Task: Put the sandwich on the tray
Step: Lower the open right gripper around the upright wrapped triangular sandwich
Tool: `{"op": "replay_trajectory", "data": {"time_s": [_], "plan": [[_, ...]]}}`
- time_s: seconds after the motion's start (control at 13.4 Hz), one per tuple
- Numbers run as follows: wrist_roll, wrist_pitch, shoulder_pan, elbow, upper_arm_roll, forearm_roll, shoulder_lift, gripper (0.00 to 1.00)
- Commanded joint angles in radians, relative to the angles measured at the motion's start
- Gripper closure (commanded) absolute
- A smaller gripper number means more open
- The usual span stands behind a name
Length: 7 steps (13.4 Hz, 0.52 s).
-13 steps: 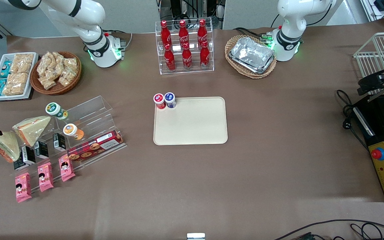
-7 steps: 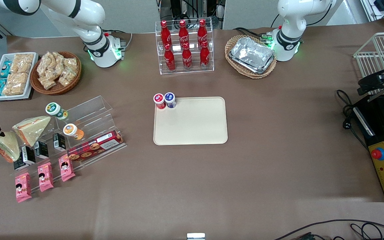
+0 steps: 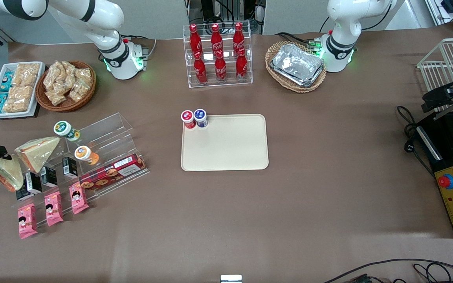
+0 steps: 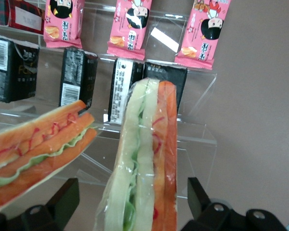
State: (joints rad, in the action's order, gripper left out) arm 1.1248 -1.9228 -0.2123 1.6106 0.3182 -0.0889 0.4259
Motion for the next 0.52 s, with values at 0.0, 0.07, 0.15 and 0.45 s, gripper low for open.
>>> {"op": "replay_trajectory", "data": {"time_s": [0.0,0.07,0.15,0.45], "plan": [[0.020,-0.025,-0.012,0.011,-0.001,-0.018,0.007,0.02],[0.018,-0.024,-0.012,0.012,-0.001,-0.018,0.010,0.03],[0.016,-0.024,-0.013,0.017,-0.002,-0.018,0.016,0.04],[0.018,-0.013,-0.013,0.016,-0.001,-0.031,0.013,0.39]]}}
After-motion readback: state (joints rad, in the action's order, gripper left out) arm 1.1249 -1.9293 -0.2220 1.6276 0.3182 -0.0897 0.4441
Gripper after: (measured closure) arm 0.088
